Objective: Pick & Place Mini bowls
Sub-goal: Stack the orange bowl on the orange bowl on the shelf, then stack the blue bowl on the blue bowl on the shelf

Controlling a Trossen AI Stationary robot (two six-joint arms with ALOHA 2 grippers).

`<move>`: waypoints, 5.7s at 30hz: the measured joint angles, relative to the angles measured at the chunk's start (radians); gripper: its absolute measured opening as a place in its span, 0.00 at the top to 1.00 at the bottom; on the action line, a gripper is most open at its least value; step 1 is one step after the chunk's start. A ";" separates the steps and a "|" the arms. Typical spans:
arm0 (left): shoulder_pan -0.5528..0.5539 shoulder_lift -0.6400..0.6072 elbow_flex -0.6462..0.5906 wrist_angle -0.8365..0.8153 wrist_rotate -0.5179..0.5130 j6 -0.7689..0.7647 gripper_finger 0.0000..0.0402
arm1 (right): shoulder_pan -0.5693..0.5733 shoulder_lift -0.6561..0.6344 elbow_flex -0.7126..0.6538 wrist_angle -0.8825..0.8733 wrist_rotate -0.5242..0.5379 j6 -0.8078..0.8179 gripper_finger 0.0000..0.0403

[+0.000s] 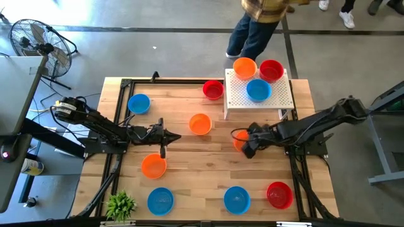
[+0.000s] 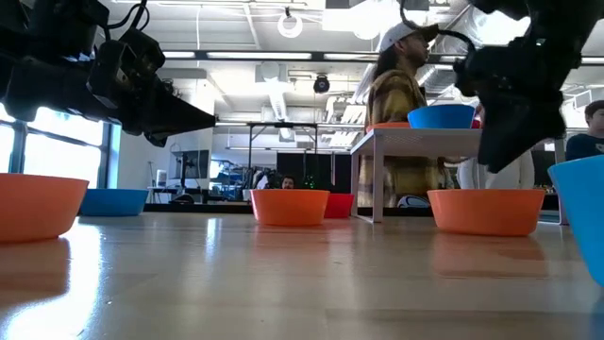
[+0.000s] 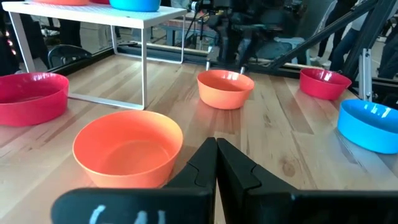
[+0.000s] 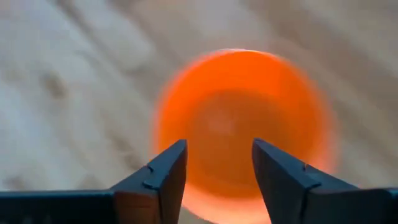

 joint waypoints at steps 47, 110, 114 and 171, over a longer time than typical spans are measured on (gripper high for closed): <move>0.000 0.000 0.000 0.000 0.002 0.000 1.00 | -0.257 0.168 0.191 -0.024 -0.280 -0.411 0.99; 0.000 0.000 0.000 0.000 0.002 0.000 1.00 | -1.249 0.602 1.194 -0.626 -0.324 -0.900 0.99; 0.000 0.000 0.000 0.000 0.003 0.000 1.00 | -1.248 0.602 1.194 -0.619 -0.310 -0.900 0.96; 0.000 0.000 0.110 -0.168 0.073 0.109 1.00 | -0.801 0.019 0.441 0.314 -0.347 -1.021 1.00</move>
